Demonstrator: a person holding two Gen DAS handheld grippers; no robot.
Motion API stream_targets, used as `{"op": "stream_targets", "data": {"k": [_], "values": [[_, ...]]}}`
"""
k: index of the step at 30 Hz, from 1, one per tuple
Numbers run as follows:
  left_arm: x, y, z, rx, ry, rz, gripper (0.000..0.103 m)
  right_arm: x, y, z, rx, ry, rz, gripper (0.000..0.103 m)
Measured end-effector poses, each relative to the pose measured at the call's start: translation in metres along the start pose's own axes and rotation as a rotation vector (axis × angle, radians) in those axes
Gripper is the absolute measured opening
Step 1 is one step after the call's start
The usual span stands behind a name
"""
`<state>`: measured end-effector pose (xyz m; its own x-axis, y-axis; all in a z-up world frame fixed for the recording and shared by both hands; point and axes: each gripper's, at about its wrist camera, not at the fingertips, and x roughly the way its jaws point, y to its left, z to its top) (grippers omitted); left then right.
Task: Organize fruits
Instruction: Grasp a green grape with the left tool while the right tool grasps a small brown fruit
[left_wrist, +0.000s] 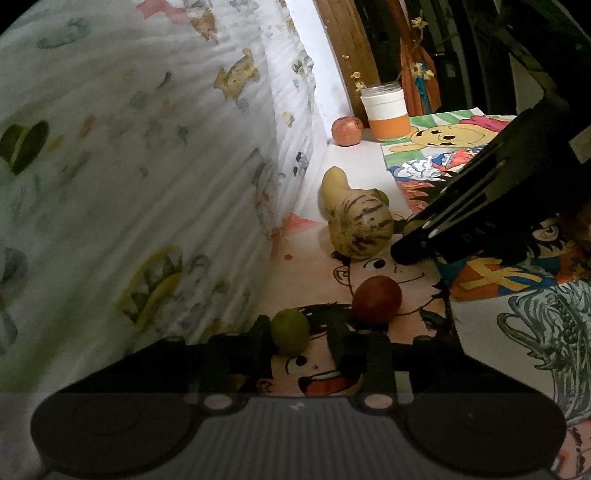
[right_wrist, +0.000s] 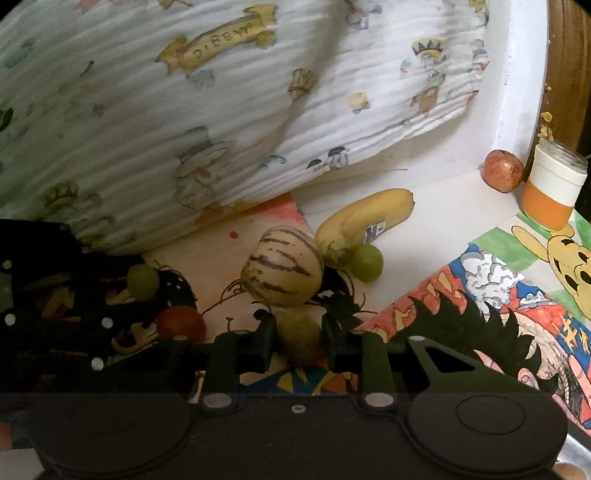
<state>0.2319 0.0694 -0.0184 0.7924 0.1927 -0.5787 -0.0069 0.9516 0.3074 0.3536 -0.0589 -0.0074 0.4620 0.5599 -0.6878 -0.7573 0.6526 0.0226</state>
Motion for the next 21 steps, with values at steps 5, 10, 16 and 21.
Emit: {"op": "stream_targets", "data": {"k": [5, 10, 16, 21], "values": [[0.001, 0.003, 0.000, -0.019, 0.010, 0.004, 0.026, -0.004, 0.004, -0.002, -0.003, 0.004, -0.002, 0.029], [-0.001, 0.004, 0.000, -0.034, 0.013, 0.006, 0.025, -0.009, 0.006, -0.006, 0.012, 0.005, -0.003, 0.029], [-0.011, 0.006, -0.005, -0.079, 0.018, -0.005, 0.025, -0.021, 0.009, -0.014, 0.035, -0.004, -0.013, 0.029], [-0.022, 0.007, -0.009, -0.129, 0.025, -0.030, 0.025, -0.034, 0.012, -0.021, 0.051, -0.015, -0.009, 0.028]]}}
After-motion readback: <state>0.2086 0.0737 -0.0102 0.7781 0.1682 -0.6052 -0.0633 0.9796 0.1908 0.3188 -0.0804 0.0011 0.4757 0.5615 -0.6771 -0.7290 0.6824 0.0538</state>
